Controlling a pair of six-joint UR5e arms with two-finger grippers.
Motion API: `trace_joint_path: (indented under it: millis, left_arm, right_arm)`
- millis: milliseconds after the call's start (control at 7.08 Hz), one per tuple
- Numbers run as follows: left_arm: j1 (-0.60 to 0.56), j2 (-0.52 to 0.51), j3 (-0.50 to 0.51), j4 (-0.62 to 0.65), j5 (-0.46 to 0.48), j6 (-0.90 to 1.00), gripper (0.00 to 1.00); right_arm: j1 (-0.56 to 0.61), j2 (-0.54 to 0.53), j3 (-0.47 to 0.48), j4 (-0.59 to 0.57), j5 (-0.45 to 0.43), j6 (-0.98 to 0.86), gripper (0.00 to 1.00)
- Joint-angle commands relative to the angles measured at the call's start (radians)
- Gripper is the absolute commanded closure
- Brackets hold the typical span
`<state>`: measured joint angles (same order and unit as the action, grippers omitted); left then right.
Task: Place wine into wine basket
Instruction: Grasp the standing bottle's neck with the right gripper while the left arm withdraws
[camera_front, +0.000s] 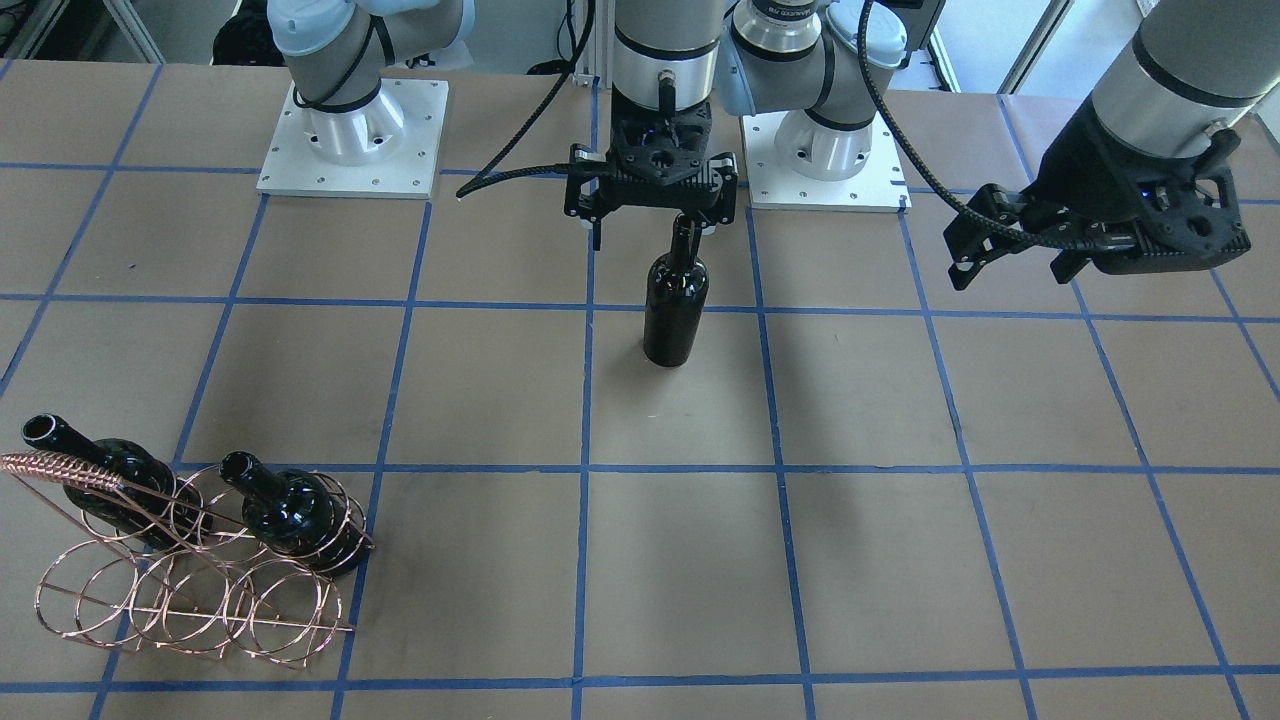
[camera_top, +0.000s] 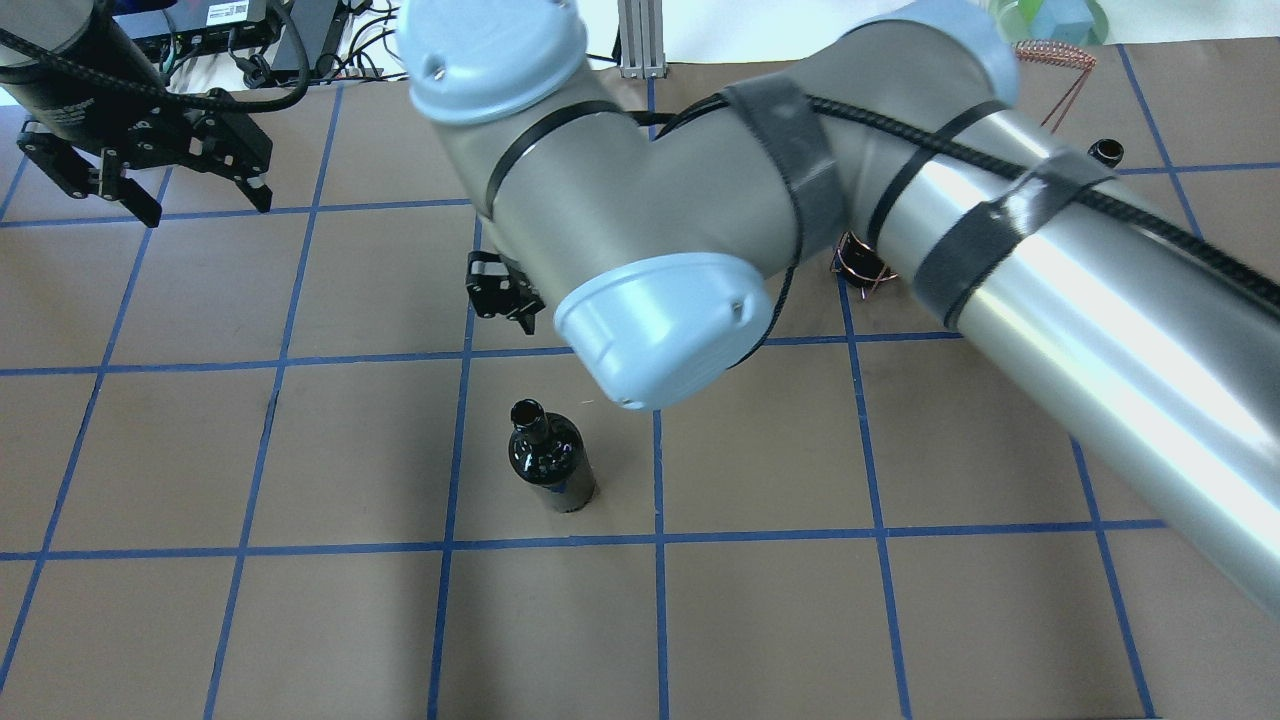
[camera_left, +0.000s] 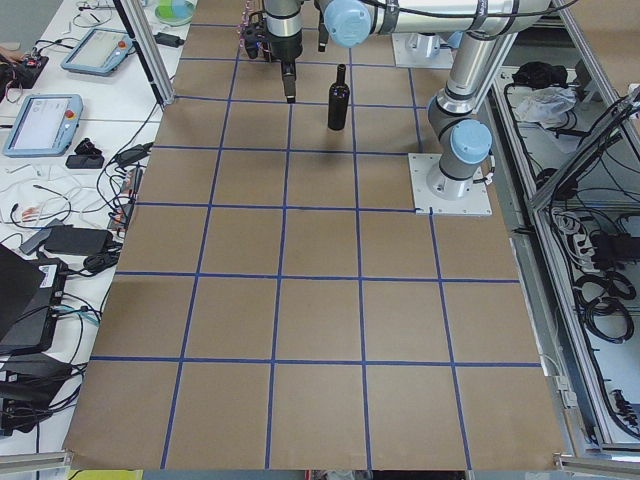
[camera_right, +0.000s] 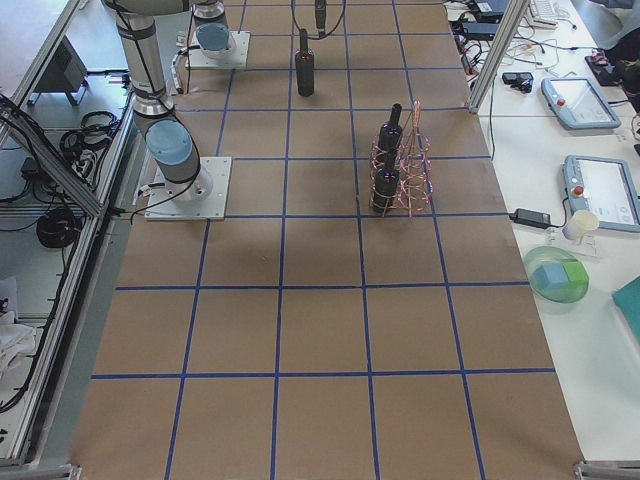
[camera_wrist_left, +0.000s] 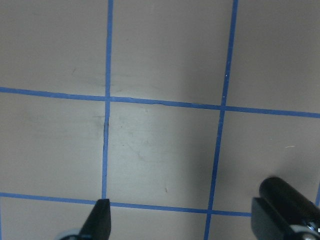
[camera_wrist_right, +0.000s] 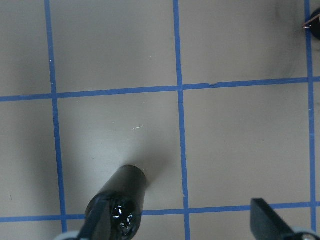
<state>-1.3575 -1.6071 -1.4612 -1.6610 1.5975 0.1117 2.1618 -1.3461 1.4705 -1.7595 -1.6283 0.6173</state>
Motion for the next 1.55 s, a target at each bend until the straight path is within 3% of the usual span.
trace_joint_path:
  millis: [0,424,847,989,1130,1271,1412]
  left_arm:
    - [0.012,0.015,-0.001,0.000,0.027,0.003,0.00]
    - [0.027,0.013,-0.014,0.000,0.030,0.005,0.00]
    - [0.029,0.013,-0.016,0.001,0.026,0.033,0.00]
    - [0.029,0.013,-0.016,0.001,0.025,0.033,0.00]
    - [0.031,0.010,-0.016,0.001,0.027,0.033,0.00]
    - [0.031,0.010,-0.016,0.001,0.027,0.033,0.00]
    - [0.031,0.009,-0.016,0.001,0.027,0.033,0.00]
  right_arm:
    - [0.026,0.031,0.002,-0.001,0.034,0.013,0.00]
    - [0.062,0.042,0.072,-0.026,0.053,0.013,0.00]
    - [0.067,0.050,0.082,-0.040,0.088,0.021,0.00]
    - [0.067,0.050,0.082,-0.041,0.088,0.024,0.07]
    - [0.067,0.050,0.082,-0.040,0.088,0.025,0.39]
    - [0.067,0.051,0.082,-0.041,0.090,0.024,0.48]
    - [0.067,0.051,0.082,-0.043,0.090,0.024,0.65]
